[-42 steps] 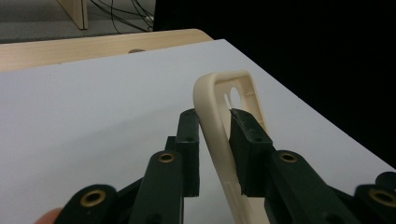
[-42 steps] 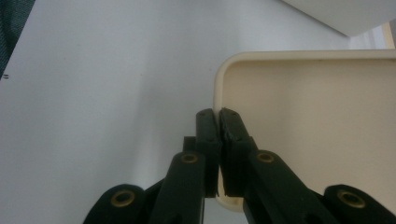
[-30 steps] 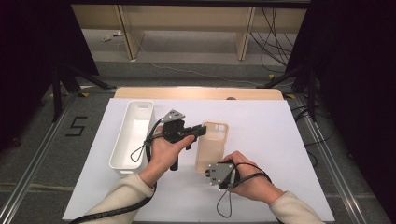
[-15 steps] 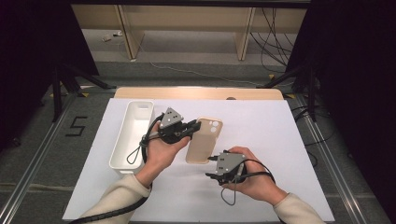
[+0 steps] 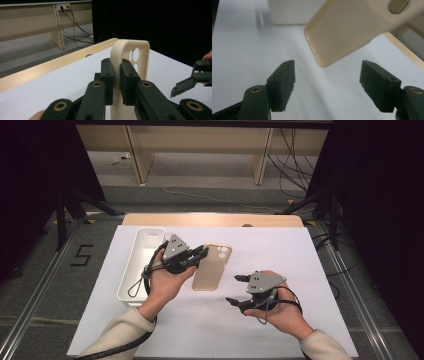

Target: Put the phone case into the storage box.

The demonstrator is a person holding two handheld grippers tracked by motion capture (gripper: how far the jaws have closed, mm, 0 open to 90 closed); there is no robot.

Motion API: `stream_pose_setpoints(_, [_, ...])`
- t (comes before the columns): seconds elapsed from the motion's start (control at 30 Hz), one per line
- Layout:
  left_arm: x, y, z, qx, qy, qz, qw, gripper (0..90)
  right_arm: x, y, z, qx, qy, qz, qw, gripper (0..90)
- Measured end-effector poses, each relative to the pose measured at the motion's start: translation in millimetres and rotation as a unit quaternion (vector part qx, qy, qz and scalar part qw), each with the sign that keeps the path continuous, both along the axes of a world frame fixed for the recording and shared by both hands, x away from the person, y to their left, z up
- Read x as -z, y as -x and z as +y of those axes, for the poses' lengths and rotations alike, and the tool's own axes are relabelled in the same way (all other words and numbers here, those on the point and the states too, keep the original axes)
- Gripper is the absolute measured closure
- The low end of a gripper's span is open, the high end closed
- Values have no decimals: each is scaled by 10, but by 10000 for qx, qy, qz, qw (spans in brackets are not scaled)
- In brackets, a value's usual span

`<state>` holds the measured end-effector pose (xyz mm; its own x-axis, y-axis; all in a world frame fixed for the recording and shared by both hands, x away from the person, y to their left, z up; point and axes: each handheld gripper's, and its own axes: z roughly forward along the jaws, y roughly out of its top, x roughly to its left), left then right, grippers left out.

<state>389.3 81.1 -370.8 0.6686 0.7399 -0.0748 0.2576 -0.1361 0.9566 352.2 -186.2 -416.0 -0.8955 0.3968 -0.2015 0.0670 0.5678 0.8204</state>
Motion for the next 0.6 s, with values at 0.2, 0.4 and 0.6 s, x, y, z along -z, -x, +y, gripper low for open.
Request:
stream_pose_setpoints(0.2, [-11, 13, 76, -54, -26, -110, 9999, 819, -9, -32, -112, 273, -397, 26, 9988, 279])
stream_pose_setpoints(0.4, [-30, 32, 137, -56, -29, -160, 9999, 819, -18, -53, -206, 482, -684, 90, 9965, 252])
stream_pose_setpoints(0.6, [-62, 40, 202, -81, -17, -213, 9997, 819, -33, -58, -328, 672, -917, 129, 9934, 242])
